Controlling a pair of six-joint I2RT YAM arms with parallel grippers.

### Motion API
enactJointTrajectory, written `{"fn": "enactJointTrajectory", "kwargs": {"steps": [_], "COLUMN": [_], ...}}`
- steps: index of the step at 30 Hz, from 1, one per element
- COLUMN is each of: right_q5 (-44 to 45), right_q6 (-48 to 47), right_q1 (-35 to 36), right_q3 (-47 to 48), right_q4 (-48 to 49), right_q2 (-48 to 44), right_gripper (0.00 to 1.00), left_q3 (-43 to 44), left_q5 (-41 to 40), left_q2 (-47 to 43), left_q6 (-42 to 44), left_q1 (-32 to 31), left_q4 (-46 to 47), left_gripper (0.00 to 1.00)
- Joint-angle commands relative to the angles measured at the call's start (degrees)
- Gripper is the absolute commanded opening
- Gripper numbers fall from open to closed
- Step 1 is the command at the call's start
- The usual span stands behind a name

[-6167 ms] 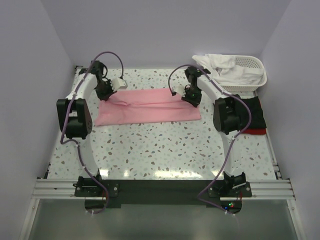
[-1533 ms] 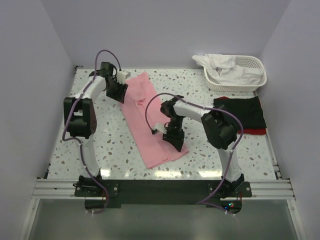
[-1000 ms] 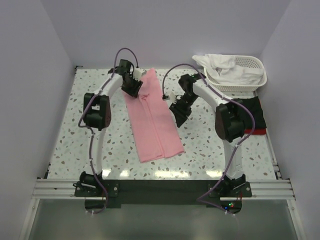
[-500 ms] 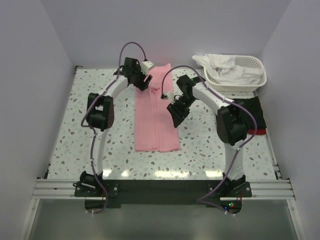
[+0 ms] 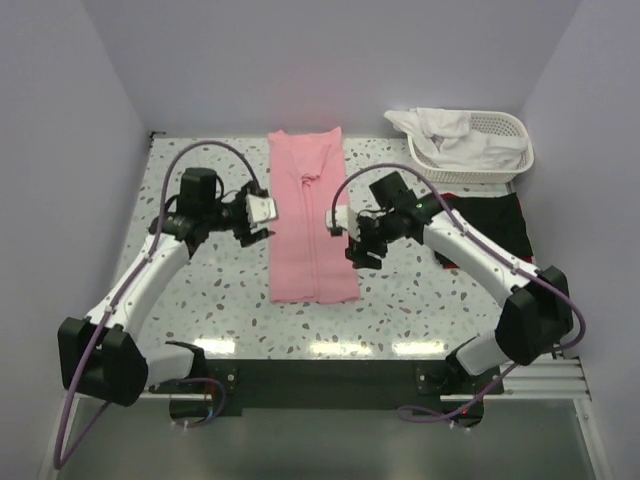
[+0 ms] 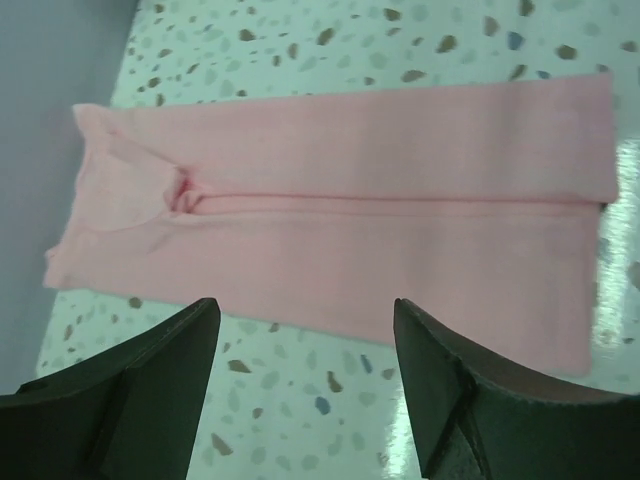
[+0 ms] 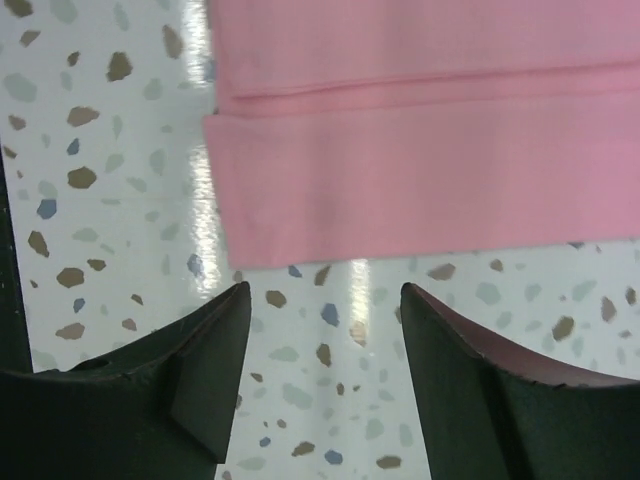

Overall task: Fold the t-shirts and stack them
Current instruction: Fold the tshirt

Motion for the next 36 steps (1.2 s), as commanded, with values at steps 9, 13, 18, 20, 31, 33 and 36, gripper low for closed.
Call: {"fn": "enactJointTrajectory", "kwargs": {"steps": [9, 13, 18, 20, 31, 33, 36], "right_q5": [3.65, 4.44, 5.68, 6.20, 11.74, 12.35, 13.23], "right_q6": [-11.72, -10.75, -11.89, -12.24, -8.73, -8.29, -7.24], "right_q1": [9.86, 10.48, 11.88, 12.41, 13.82, 13.91, 14.08], "right_q3": [-22.95, -23.74, -25.23, -26.20, -25.85, -25.15, -24.27], "right_q4": [15.98, 17.93, 20.04, 20.74, 25.05, 24.70, 23.48], "right_q2": [-2.43, -0.50, 1.35, 1.79, 8.91, 9.26, 10.05], "right_gripper": [0.54, 0.51, 0.49, 0.48, 0.34, 0.25, 0.08], "left_q3": [-29.17, -31.45, -32.60, -32.95, -31.11, -29.80, -29.35], "left_q5": [-2.03, -3.35, -4.23, -5.02, -9.15, -9.33, -9.24], "left_q2": [-10.54, -7.82, -4.83, -3.86, 4.83, 6.68, 6.34], "left_q6": [14.51, 15.82, 17.94, 18.20, 16.45, 16.53, 16.97], "left_q1": [-11.62, -13.13, -13.74, -13.92, -14.62, -14.62, -14.62], "left_q4": [0.45, 1.86, 3.62, 4.76, 8.20, 7.49, 6.79], "left_gripper": [0.64, 0.58, 0.57, 0.57, 0.37, 0.23, 0.05]}}
